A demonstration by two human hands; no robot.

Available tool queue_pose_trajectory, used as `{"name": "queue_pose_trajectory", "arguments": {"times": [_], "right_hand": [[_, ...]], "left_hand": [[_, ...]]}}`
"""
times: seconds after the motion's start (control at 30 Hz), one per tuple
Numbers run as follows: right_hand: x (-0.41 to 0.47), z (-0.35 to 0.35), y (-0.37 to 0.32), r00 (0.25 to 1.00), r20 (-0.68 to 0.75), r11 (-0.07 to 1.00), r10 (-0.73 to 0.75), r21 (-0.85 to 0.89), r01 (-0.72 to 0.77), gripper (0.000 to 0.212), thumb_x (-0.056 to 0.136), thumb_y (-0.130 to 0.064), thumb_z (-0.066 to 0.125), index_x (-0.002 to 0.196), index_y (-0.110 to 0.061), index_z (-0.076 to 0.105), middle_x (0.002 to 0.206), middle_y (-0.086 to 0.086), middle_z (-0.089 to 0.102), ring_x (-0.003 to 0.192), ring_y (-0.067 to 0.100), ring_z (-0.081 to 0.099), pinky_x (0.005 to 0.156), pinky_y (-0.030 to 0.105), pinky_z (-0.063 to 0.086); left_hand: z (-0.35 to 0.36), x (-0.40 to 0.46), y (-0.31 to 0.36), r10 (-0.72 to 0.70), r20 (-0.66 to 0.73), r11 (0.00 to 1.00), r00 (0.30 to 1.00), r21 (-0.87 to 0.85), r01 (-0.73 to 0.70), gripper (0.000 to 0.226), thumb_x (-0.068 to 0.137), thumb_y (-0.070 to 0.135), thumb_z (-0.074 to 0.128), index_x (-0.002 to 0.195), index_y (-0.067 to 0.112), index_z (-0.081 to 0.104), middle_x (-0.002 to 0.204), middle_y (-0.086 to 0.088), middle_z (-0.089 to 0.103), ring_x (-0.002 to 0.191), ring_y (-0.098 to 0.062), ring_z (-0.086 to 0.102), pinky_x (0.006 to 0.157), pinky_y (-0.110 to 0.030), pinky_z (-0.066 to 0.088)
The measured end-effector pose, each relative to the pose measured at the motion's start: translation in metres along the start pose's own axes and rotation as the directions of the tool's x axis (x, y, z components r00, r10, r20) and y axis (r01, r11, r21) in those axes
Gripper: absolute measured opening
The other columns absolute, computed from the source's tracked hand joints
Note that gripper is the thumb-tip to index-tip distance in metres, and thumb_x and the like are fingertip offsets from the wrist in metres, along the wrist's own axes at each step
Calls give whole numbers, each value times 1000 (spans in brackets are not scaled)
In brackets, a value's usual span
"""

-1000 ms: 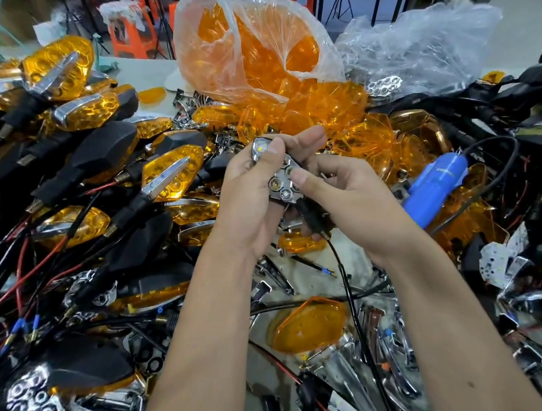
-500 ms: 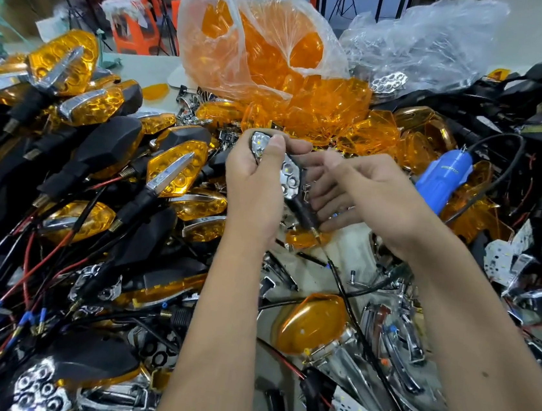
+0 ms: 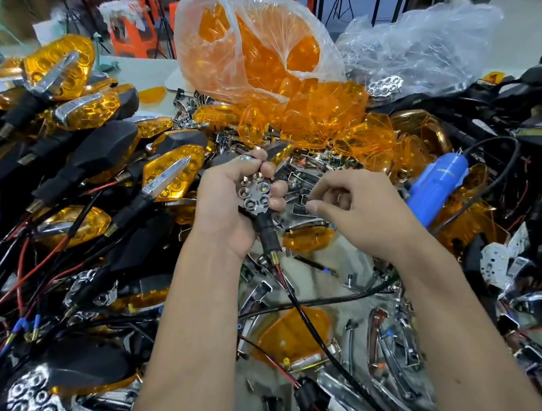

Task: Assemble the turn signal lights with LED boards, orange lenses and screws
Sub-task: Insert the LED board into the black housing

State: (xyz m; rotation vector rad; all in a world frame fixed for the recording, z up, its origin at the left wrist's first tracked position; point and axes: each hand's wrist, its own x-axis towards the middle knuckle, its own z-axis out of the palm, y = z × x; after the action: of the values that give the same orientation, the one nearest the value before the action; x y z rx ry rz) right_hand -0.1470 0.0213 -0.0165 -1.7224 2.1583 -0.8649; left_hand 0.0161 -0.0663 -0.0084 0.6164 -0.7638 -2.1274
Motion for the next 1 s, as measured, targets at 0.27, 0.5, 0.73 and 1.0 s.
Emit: {"name": "queue_pose_trajectory", "arguments": {"times": [0.27, 0.5, 0.73, 1.0], "right_hand": [[-6, -11, -1, 903, 430, 993, -20, -97, 68, 39, 72, -39, 93, 96, -45, 63, 109, -15, 54, 96, 4, 54, 79, 20, 43], [-6, -18, 10, 982, 191, 988, -14, 156, -16, 19, 88, -17, 81, 83, -21, 63, 87, 2, 69, 75, 13, 69, 68, 33, 57], [-7, -22, 5, 995, -39, 770, 94, 636, -48, 32, 93, 13, 60, 108, -14, 63, 119, 9, 68, 62, 19, 68, 46, 25, 45], [-8, -24, 9, 994, 16, 676, 106, 732, -84, 56, 89, 5, 74, 135, -26, 67, 151, -4, 53, 100, 15, 60, 66, 25, 51]], "left_hand": [[4, -1, -2, 87, 80, 995, 993, 49, -91, 19, 105, -3, 37, 101, 7, 53, 83, -7, 62, 65, -20, 63, 48, -23, 45], [1, 0, -5, 201, 223, 955, 954, 171, -241, 20, 106, -8, 40, 105, 7, 53, 94, -4, 72, 86, -22, 73, 64, -30, 58], [5, 2, -13, 231, 291, 942, 929, 174, -288, 23, 104, -14, 37, 103, 5, 51, 97, -8, 73, 99, -30, 74, 83, -39, 61], [5, 6, -18, 255, 275, 933, 927, 180, -311, 23, 104, -14, 38, 104, 6, 49, 104, -10, 73, 101, -32, 73, 83, -40, 61]]}}
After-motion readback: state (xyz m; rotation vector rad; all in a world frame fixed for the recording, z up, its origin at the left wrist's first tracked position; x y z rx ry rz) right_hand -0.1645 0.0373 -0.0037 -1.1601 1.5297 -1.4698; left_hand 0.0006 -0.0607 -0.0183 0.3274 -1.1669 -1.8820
